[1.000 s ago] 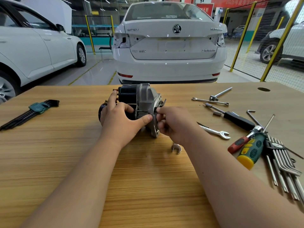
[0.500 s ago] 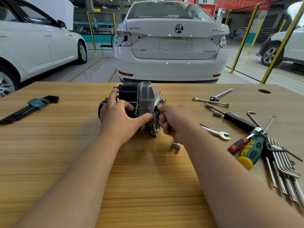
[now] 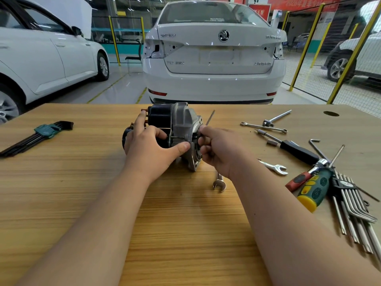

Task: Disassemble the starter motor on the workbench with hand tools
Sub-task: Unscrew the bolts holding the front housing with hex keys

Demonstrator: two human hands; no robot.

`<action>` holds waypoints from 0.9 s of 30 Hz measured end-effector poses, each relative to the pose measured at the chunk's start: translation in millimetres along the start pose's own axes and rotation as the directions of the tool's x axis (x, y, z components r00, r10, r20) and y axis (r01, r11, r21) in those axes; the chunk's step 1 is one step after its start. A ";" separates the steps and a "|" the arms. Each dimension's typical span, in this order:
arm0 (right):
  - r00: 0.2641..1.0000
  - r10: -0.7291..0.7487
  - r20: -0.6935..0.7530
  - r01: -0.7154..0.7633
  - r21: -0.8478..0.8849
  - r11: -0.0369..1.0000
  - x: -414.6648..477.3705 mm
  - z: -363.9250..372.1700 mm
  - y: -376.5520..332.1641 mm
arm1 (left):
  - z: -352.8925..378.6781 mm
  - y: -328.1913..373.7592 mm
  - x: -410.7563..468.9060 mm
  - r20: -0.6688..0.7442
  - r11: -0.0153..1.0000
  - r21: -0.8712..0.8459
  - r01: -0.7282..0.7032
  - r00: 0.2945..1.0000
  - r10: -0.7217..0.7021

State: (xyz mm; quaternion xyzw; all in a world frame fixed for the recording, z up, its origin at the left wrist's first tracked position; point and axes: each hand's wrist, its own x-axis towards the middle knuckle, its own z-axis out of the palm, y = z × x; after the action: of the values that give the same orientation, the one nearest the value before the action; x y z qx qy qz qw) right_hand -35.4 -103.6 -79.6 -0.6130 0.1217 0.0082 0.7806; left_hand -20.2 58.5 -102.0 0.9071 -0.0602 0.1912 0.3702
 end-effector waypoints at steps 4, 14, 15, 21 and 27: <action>0.986 -0.165 -0.015 0.164 -0.070 0.984 -4.3 -0.4 2.5 | 0.1 -0.5 -0.1 0.000 1.000 0.015 0.004 1.000 -0.004; 0.942 -0.333 0.024 0.321 -0.346 0.882 -4.2 -3.2 0.6 | 1.6 -1.7 1.3 -0.008 1.000 0.027 0.003 1.000 -0.003; 0.939 -0.342 0.033 0.332 -0.344 0.878 -4.4 -3.1 0.6 | 1.6 -1.4 1.4 -0.008 1.000 0.029 0.002 1.000 -0.002; 0.911 -0.411 -0.023 0.364 -0.420 0.831 0.2 0.3 2.6 | 12.0 12.1 -6.6 0.018 0.994 0.085 0.062 0.998 -0.064; 0.915 -0.402 -0.012 0.362 -0.412 0.836 2.5 -4.5 3.8 | 22.5 19.8 -9.6 -0.084 0.979 0.139 0.150 0.987 -0.140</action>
State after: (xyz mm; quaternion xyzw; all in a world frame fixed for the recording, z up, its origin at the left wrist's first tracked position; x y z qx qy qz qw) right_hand -34.4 -107.3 -84.7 -0.7713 0.0307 -0.1533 0.6170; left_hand -27.2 28.4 -107.6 0.9258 0.0338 0.2007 0.3185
